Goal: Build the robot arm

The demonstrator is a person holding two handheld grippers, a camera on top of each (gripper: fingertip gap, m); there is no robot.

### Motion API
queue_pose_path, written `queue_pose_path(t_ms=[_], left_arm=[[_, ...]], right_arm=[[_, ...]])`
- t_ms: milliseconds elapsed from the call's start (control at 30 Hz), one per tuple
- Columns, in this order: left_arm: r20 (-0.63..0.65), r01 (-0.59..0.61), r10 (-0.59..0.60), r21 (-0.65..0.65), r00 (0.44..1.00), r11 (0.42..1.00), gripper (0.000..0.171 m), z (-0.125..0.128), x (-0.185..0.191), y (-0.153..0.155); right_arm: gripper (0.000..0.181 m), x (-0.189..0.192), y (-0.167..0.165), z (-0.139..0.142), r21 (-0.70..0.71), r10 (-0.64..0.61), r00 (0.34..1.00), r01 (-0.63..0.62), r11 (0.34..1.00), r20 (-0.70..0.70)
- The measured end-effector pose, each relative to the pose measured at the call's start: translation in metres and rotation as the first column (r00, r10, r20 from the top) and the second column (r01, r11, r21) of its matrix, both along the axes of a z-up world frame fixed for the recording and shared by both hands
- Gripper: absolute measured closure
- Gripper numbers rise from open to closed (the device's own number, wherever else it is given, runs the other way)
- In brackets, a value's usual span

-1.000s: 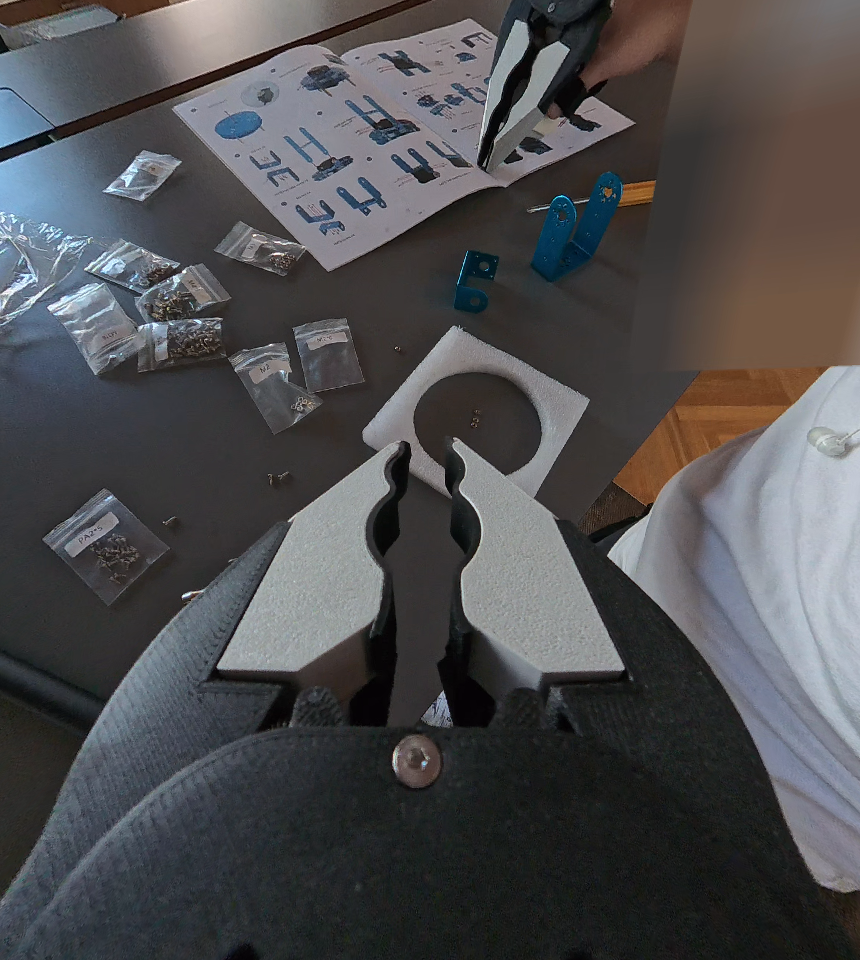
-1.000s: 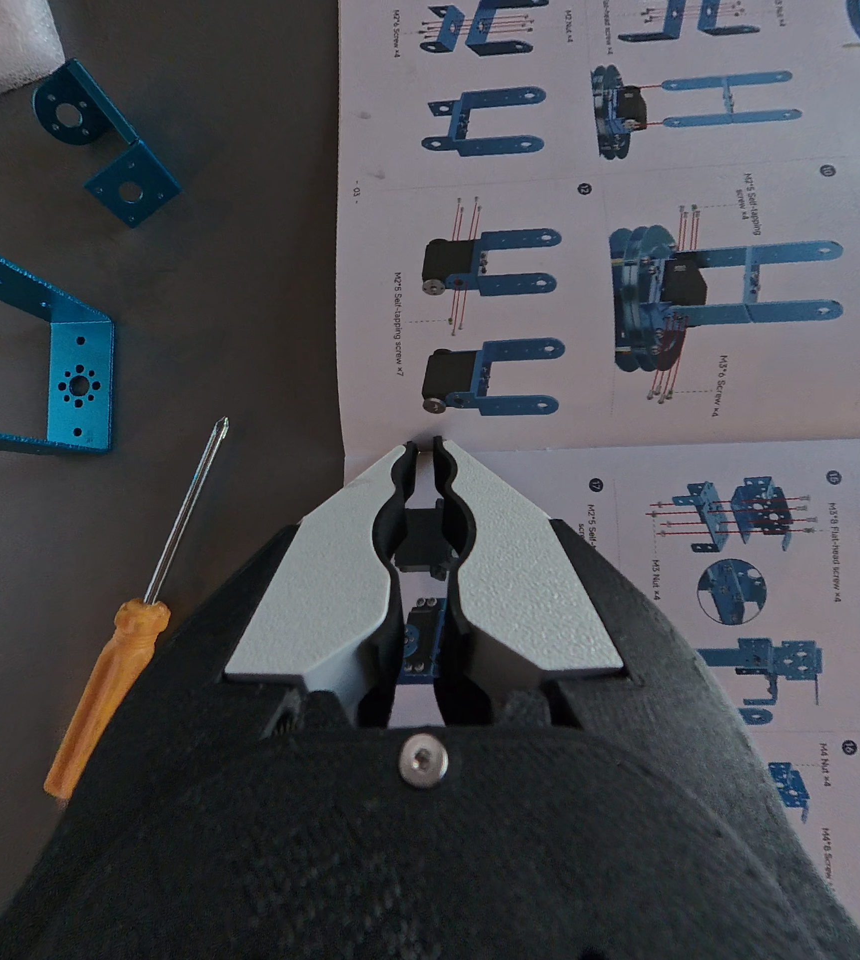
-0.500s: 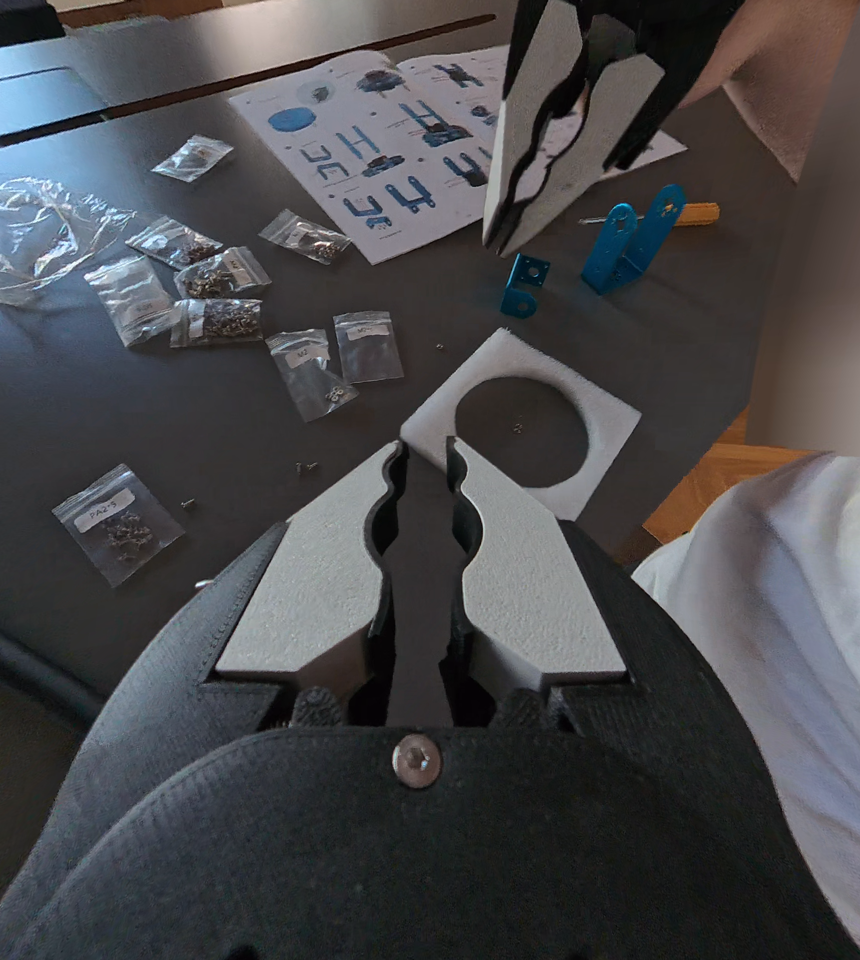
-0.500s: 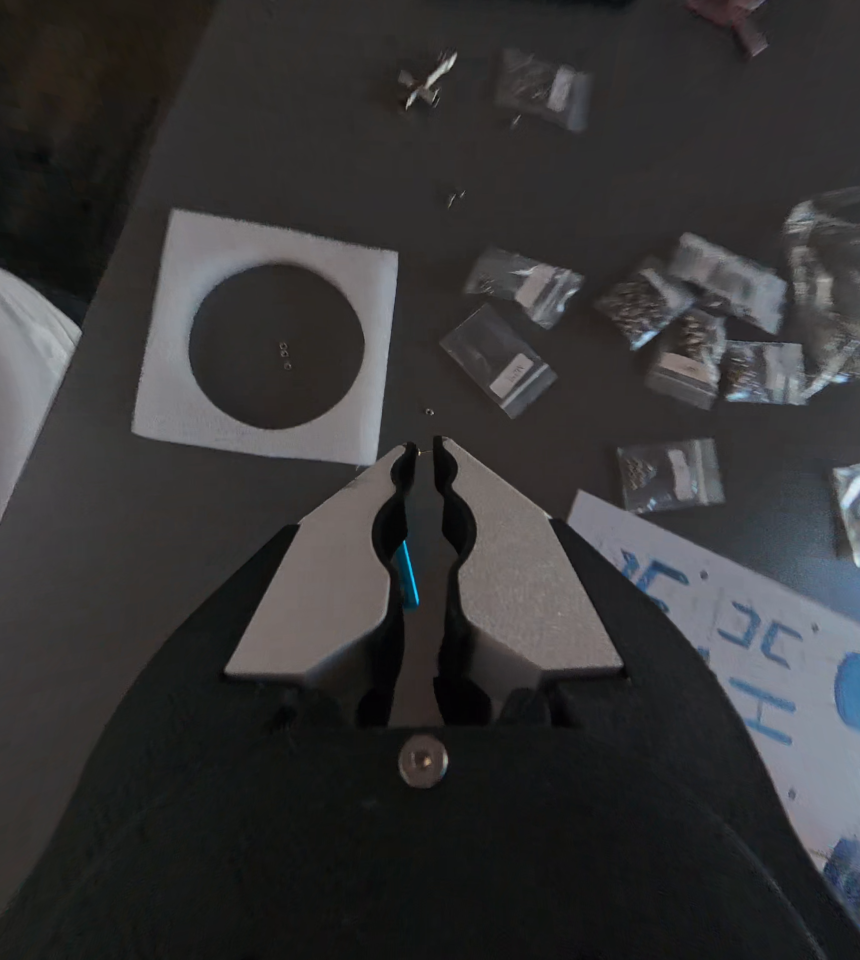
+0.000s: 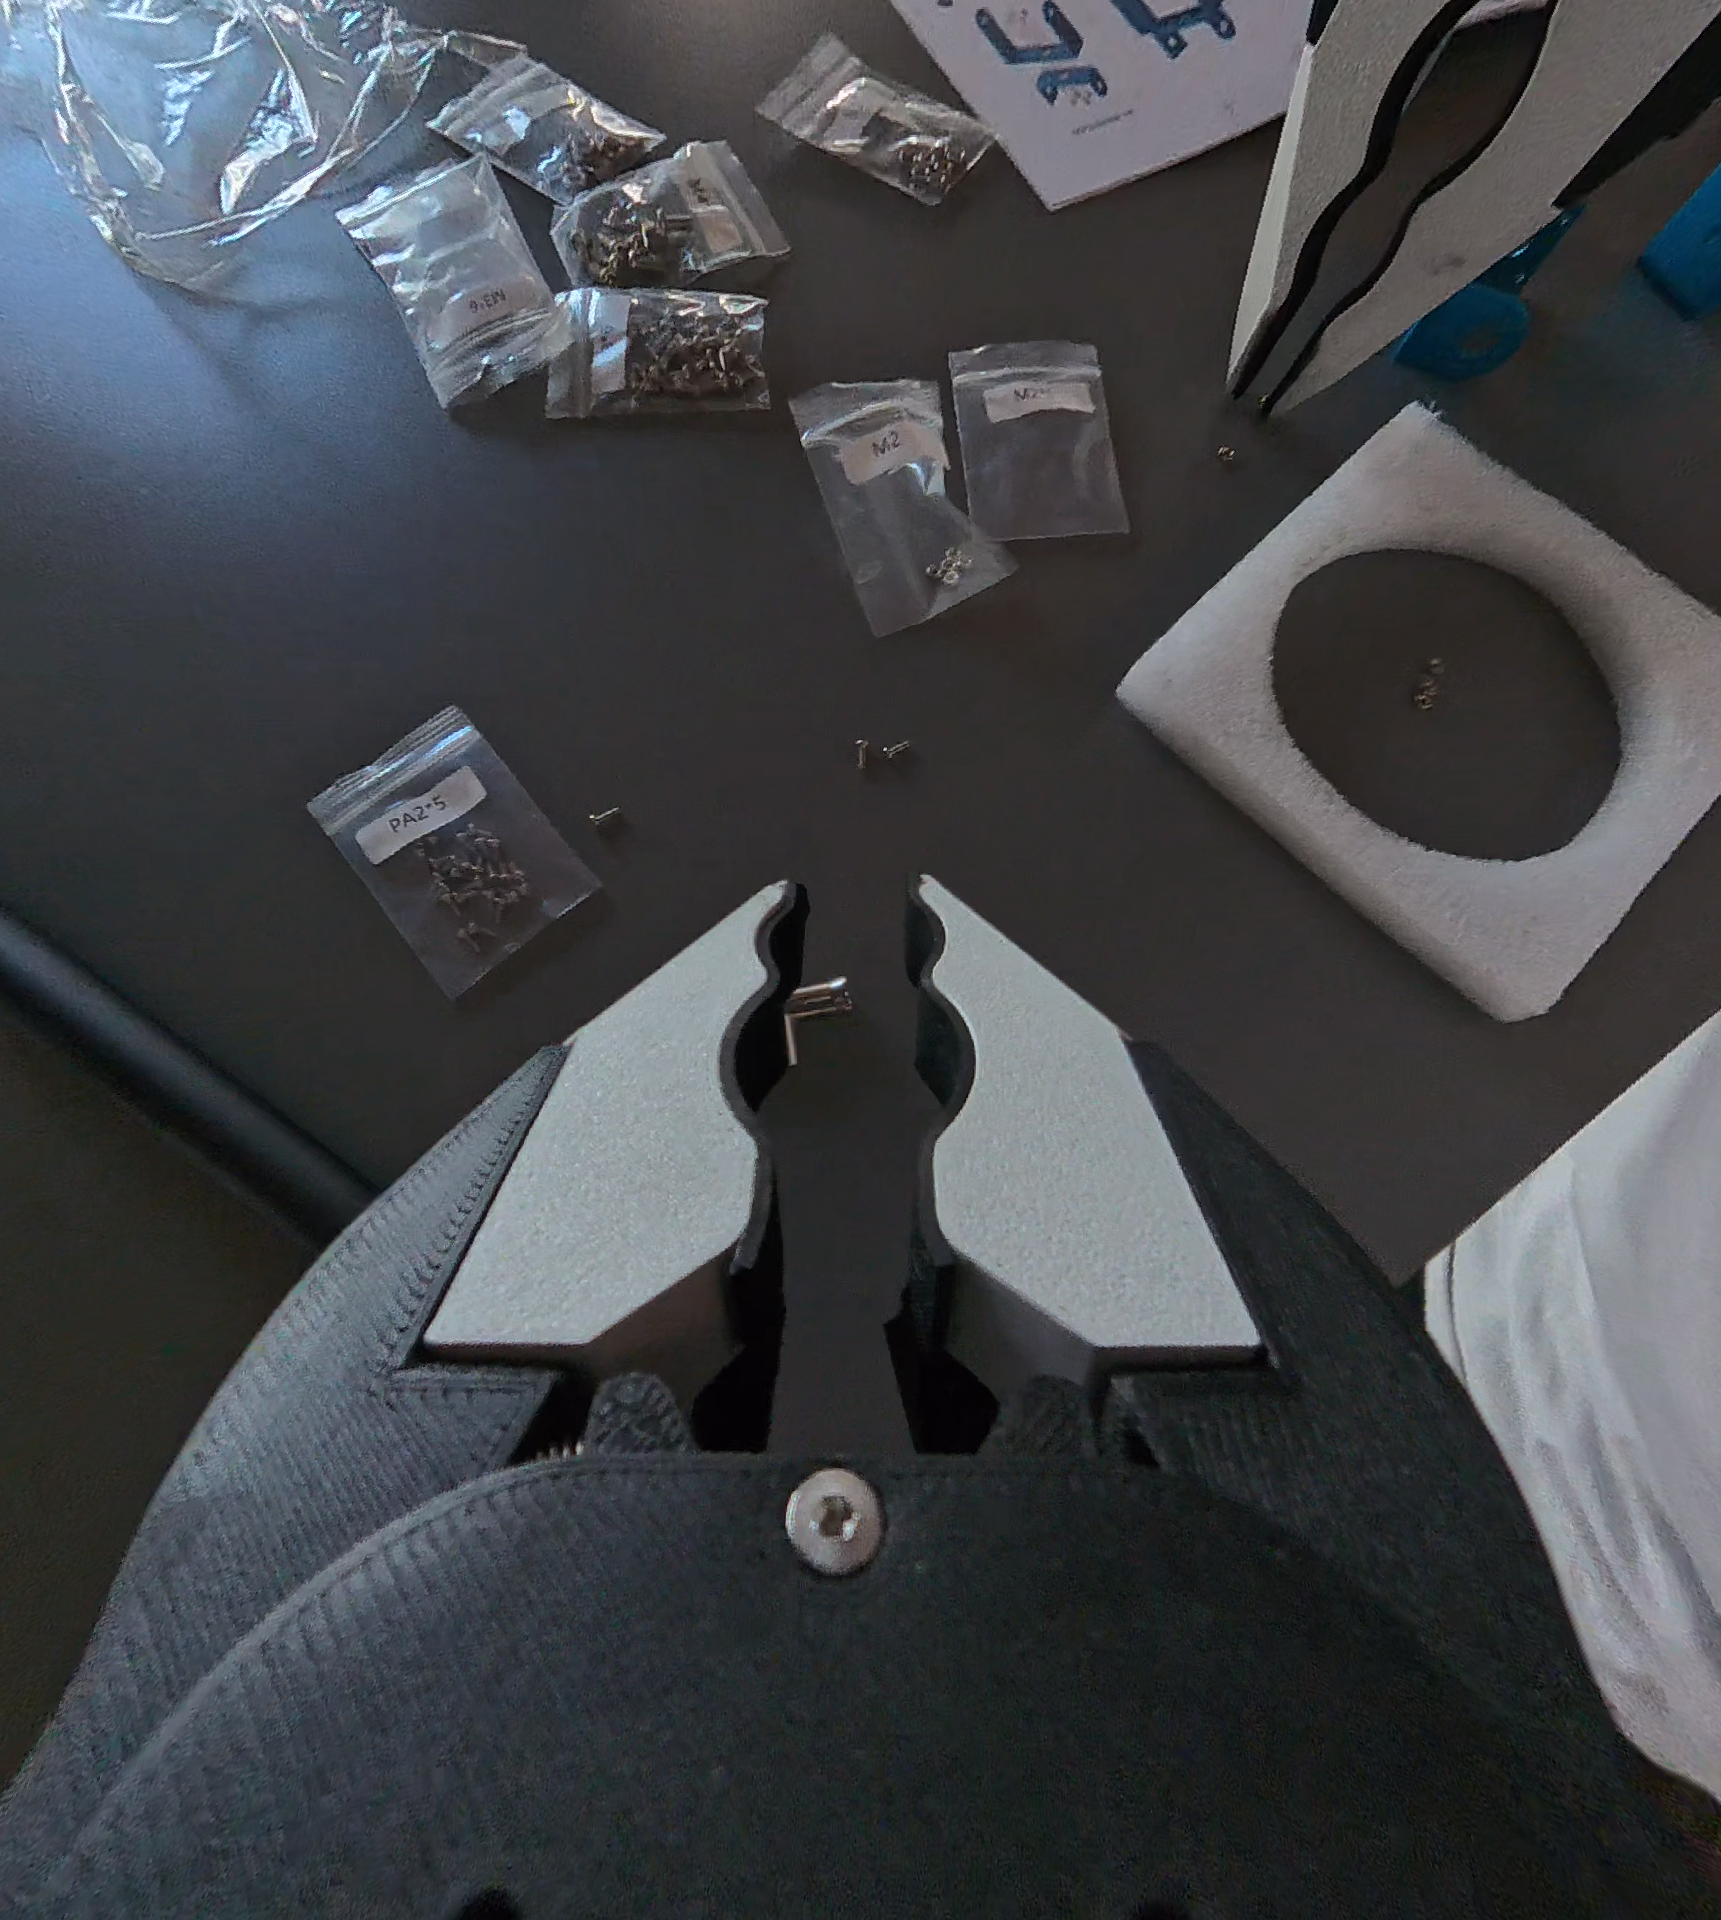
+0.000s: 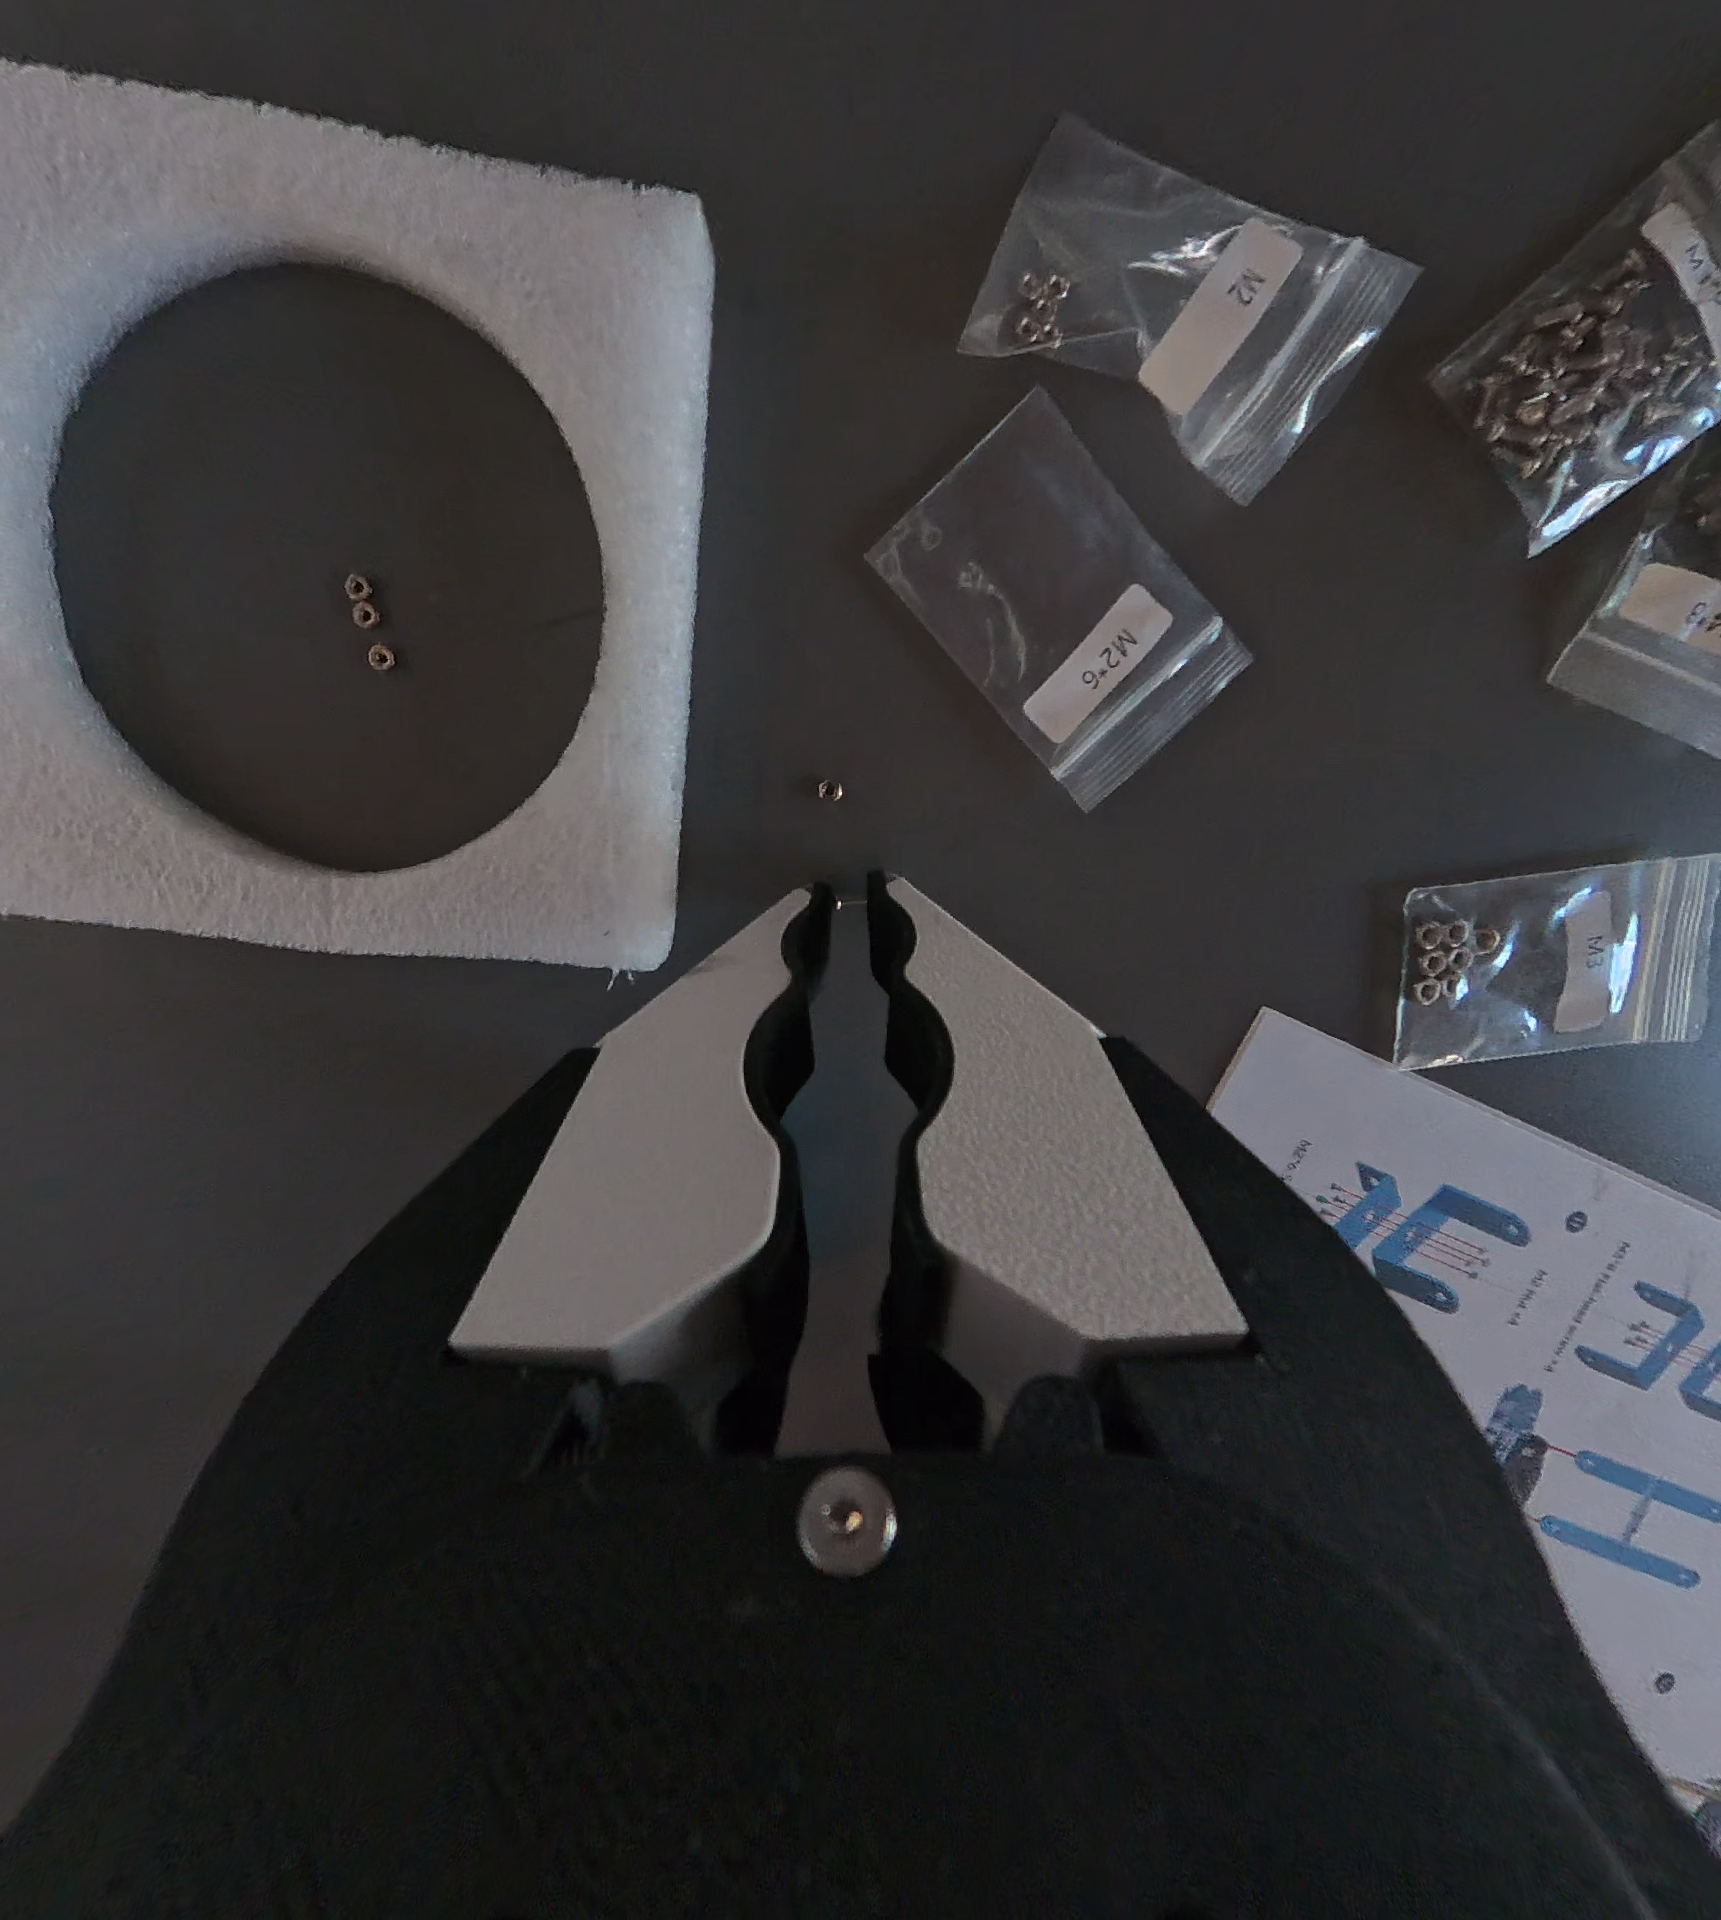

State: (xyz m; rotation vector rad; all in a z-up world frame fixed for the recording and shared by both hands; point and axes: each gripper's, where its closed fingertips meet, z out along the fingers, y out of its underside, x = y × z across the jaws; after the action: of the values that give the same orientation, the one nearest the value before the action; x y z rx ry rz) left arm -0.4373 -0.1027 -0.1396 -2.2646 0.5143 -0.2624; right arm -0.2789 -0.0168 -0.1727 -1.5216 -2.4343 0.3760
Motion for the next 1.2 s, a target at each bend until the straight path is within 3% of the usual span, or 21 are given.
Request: queue_pose_path(t_ms=[167, 267, 367, 500, 800, 967, 1100, 1200], left_arm=[[-0.123, 0.042, -0.044, -0.023, 0.991, 0.999, 0.157, 0.000, -0.030, 0.014], [-0.184, 0.209, -0.217, -0.062, 0.959, 0.976, 0.155, -0.001, -0.034, 0.030], [-0.278, 0.420, -0.432, -0.104, 0.858, 0.901, 0.156, -0.008, -0.032, 0.040], [-0.362, 0.553, -0.589, -0.208, 0.723, 0.807, 0.156, -0.023, -0.040, 0.047], [-0.245, 0.743, -0.770, -0.210, 0.589, 0.635, 0.170, -0.033, -0.035, 0.042], [-0.193, 0.783, -0.803, -0.185, 0.564, 0.594, 0.171, -0.032, -0.034, 0.042], [-0.173, 0.769, -0.781, -0.142, 0.601, 0.623, 0.171, -0.028, -0.037, 0.048], [-0.147, 0.758, -0.761, -0.091, 0.631, 0.646, 0.171, -0.016, -0.037, 0.048]], right_arm=[[0.164, -0.004, -0.002, 0.009, -0.004, -0.038, 0.998, 0.038, 0.999, -0.044], [0.164, -0.014, -0.008, 0.035, 0.016, -0.068, 0.986, 0.071, 0.997, -0.151], [0.163, -0.022, -0.024, 0.052, -0.018, -0.120, 0.967, 0.119, 0.993, -0.225], [0.163, -0.038, -0.049, 0.056, -0.086, -0.191, 0.946, 0.174, 0.981, -0.263], [0.162, -0.077, -0.077, 0.046, -0.130, -0.353, 0.899, 0.329, 0.935, -0.261], [0.163, -0.092, -0.079, 0.037, -0.159, -0.459, 0.849, 0.431, 0.888, -0.261], [0.163, -0.113, -0.070, 0.032, -0.205, -0.565, 0.778, 0.527, 0.825, -0.275], [0.165, -0.125, -0.063, 0.023, -0.209, -0.591, 0.764, 0.554, 0.806, -0.257]])
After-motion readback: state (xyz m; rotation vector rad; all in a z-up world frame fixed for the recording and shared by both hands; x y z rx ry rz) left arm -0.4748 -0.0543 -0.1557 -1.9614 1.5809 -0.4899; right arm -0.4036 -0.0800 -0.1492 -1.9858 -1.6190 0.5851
